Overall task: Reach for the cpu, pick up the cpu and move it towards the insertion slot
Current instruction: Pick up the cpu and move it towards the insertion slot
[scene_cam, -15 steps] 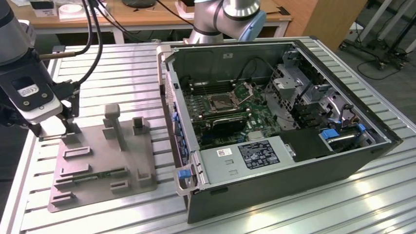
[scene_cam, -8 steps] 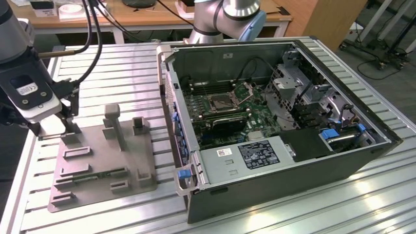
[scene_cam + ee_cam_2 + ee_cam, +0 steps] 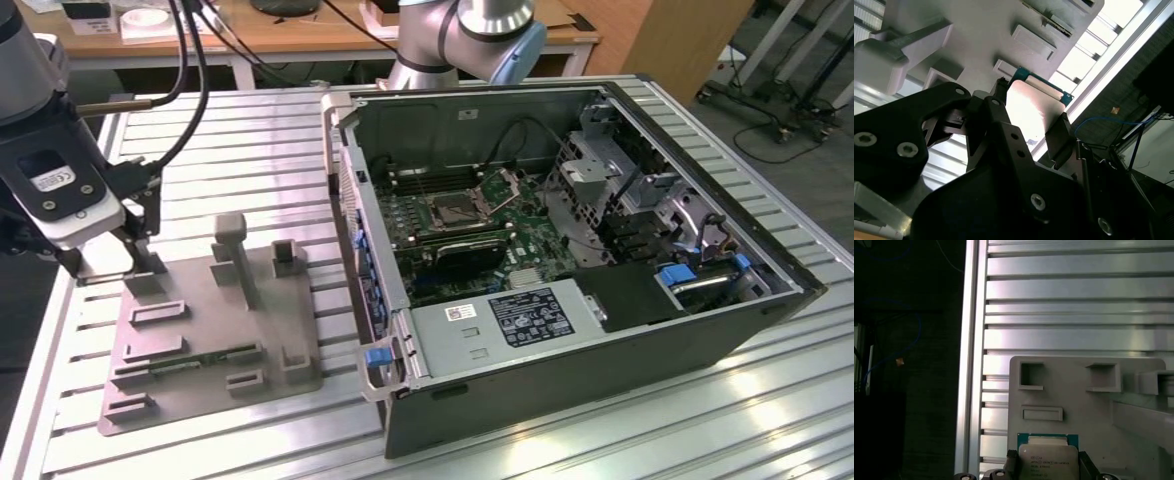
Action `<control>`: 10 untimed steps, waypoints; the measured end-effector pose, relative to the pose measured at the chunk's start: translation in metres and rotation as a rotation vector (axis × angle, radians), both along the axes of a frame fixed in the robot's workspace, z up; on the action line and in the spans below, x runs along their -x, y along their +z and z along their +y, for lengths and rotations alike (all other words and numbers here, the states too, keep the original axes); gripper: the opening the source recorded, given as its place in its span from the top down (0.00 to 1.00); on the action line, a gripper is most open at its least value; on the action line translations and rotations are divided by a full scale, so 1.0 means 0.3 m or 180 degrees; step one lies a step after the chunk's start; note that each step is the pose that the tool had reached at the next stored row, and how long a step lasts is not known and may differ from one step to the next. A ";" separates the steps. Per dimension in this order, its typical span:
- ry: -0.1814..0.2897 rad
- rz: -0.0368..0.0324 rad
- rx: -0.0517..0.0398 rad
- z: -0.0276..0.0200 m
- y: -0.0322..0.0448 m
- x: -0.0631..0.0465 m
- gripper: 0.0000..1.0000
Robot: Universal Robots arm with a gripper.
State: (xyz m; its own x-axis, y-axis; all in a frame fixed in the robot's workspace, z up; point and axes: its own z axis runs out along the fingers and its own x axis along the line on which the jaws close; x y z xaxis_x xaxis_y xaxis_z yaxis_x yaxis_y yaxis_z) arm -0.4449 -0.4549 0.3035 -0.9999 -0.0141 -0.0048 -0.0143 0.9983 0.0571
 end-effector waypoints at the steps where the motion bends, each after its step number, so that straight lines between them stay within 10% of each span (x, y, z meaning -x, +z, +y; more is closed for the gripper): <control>1: 0.0000 0.0000 0.0000 0.000 0.001 0.000 0.45; 10: 0.0000 0.0000 0.0000 0.000 0.012 0.000 0.45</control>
State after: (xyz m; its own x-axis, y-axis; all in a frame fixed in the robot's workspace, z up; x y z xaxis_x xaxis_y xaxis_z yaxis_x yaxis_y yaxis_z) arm -0.4449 -0.4549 0.3072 -0.9999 -0.0141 -0.0049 -0.0144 0.9983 0.0571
